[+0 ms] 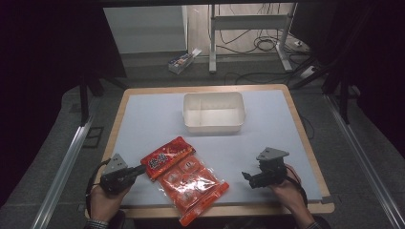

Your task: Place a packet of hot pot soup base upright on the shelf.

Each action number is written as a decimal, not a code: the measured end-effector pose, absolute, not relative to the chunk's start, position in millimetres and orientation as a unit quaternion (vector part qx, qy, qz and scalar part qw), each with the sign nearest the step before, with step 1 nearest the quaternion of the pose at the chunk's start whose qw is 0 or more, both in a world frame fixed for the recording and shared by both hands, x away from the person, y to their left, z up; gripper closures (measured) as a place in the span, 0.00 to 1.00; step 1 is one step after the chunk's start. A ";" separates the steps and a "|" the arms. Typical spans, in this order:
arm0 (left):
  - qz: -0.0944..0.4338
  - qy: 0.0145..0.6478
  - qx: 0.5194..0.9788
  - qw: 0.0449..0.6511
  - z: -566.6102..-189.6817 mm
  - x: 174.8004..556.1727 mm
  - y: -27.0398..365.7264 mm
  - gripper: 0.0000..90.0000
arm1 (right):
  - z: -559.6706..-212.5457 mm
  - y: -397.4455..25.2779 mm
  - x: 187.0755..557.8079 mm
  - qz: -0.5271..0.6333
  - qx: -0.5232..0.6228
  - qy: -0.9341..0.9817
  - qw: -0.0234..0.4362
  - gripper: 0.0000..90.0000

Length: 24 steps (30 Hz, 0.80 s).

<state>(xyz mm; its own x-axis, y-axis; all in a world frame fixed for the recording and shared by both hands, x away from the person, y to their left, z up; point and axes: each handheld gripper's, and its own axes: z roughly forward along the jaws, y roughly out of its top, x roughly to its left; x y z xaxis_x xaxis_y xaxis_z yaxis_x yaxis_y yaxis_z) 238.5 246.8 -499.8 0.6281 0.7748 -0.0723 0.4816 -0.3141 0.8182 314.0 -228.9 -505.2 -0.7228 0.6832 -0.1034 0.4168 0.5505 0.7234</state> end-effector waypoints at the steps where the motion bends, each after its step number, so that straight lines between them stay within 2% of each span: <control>1: 0.168 0.394 0.795 0.429 -500.2 239.1 245.1 1.00 | -505.2 -228.7 314.0 0.350 0.320 0.859 0.191 0.00; 14: 0.141 0.382 0.808 0.425 -511.7 247.8 223.8 1.00 | -504.7 -229.1 315.6 0.348 0.320 0.858 0.199 0.00; 24: 0.111 0.374 0.834 0.389 -522.2 251.3 208.2 1.00 | -505.5 -227.8 315.4 0.345 0.316 0.861 0.201 0.00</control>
<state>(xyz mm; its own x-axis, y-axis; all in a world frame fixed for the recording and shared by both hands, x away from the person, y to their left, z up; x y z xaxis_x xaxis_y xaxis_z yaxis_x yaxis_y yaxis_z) 251.3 208.2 -522.2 0.6949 0.7114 -0.1049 0.5381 -0.4176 0.7321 315.4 -227.8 -505.5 -0.7200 0.6820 -0.1284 0.4049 0.5632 0.7203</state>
